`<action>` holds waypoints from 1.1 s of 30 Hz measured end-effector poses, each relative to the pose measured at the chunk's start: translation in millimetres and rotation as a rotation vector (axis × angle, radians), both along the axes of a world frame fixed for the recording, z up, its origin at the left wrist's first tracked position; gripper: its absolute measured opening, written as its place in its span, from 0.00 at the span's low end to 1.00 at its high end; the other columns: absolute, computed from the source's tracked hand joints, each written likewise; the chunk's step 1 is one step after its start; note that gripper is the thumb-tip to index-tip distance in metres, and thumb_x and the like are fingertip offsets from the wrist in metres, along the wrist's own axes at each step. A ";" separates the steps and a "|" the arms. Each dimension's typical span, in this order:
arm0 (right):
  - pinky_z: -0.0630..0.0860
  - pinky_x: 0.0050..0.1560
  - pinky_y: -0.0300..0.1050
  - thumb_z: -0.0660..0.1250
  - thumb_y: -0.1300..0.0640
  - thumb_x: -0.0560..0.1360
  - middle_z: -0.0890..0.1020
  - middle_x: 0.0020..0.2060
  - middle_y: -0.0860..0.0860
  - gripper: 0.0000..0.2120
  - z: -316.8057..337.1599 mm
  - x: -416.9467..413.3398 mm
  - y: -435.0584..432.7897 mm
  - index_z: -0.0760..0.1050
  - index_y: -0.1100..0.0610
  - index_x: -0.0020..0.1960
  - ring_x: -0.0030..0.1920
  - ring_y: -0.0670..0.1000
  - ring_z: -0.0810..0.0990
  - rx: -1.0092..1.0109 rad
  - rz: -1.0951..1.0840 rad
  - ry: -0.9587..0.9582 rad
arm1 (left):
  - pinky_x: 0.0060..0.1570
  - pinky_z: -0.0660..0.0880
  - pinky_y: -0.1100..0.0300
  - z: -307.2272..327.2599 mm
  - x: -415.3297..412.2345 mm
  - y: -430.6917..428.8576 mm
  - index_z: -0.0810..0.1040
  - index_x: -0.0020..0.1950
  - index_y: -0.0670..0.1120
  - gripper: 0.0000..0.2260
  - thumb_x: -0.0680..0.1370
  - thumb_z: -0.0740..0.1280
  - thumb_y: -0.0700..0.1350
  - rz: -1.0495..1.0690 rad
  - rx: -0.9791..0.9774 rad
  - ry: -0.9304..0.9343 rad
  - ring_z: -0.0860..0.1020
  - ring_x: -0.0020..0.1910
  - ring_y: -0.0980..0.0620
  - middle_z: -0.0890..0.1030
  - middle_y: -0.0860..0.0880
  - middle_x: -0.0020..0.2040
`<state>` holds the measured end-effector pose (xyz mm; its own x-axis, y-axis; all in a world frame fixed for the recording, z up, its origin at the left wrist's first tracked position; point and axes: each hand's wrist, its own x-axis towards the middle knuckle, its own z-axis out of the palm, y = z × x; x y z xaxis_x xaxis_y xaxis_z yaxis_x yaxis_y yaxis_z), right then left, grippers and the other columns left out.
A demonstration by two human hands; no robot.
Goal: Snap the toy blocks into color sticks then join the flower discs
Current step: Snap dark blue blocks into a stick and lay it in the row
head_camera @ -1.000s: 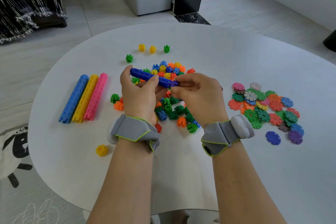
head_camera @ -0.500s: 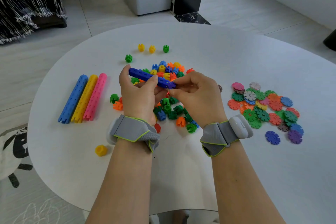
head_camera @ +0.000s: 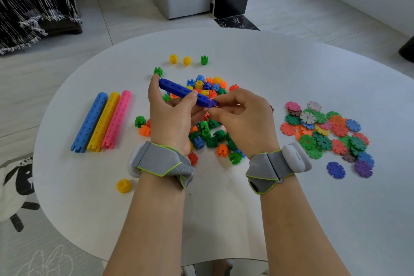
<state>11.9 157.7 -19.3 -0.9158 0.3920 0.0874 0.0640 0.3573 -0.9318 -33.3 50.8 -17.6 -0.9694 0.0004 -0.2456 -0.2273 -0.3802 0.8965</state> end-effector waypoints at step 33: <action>0.77 0.44 0.30 0.75 0.61 0.67 0.80 0.37 0.38 0.09 -11.7 -3.1 -2.7 0.82 0.53 0.47 0.39 0.40 0.81 0.201 -0.043 0.116 | 0.37 0.80 0.59 -1.1 2.0 2.6 0.67 0.61 0.48 0.19 0.74 0.69 0.36 0.025 -0.064 -0.014 0.83 0.33 0.52 0.80 0.44 0.42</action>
<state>8.7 155.1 -31.0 -0.8779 0.3946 0.2713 -0.0203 0.5353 -0.8444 -31.2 53.5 -18.7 -0.9654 -0.0395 -0.2579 -0.2313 -0.3277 0.9160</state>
